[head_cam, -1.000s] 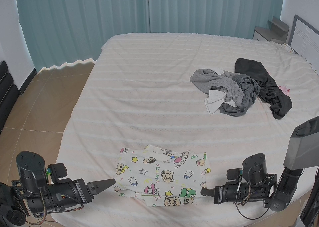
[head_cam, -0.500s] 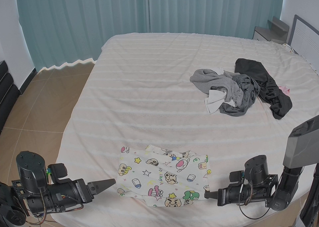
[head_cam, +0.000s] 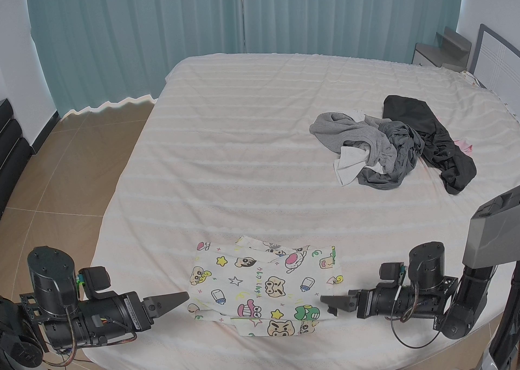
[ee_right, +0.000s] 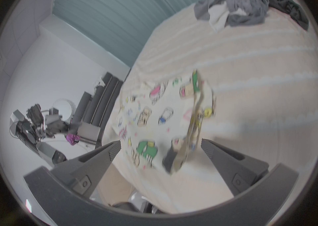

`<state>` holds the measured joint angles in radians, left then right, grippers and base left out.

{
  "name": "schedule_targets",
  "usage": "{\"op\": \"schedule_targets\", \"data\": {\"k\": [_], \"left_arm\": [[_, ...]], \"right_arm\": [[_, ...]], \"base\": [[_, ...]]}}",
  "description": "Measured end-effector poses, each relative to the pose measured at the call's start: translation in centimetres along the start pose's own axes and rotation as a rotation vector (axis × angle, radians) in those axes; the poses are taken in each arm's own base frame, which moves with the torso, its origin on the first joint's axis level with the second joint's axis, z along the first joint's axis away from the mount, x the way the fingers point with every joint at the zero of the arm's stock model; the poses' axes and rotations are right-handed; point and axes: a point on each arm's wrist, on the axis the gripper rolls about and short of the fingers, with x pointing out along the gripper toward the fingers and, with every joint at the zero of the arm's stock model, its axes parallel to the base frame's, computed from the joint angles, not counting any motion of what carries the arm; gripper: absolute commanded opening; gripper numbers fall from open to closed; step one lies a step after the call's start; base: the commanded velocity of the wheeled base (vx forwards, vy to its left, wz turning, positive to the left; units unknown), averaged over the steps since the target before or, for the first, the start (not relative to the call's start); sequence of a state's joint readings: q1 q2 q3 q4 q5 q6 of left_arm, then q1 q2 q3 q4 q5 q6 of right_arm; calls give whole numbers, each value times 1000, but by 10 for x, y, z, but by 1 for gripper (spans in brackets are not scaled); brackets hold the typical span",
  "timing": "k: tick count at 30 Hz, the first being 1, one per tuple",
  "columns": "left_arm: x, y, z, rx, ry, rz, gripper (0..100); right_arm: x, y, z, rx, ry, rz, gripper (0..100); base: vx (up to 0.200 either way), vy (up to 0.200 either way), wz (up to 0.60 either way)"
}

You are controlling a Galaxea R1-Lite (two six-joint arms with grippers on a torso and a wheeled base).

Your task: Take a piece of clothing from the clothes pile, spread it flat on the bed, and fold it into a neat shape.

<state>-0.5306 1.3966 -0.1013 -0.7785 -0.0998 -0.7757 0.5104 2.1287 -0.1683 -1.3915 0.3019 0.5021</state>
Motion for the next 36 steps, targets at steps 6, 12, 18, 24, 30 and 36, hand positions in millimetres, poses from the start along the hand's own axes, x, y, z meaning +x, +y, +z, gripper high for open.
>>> {"op": "schedule_targets", "data": {"k": [6,12,18,24,30,36], "left_arm": [[0,0,0,0,1,1,100],[0,0,0,-1,1,1,100],[0,0,0,-1,2,2,100],[1,1,0,-2,6,5,100],[3,1,-1,-3,11,11,100],[3,1,-1,-3,12,12,100]], "right_arm": [[14,-5,29,16,-98,6,100],[36,-7,54,58,-94,-12,100],[58,-9,69,76,-109,-7,100],[72,-15,74,86,-95,-20,100],[80,-17,76,85,-97,-20,0],[85,-20,76,91,-85,-31,0]], "base": [[0,0,0],[0,0,0],[0,0,0],[0,0,0],[0,0,0],[0,0,0]]}}
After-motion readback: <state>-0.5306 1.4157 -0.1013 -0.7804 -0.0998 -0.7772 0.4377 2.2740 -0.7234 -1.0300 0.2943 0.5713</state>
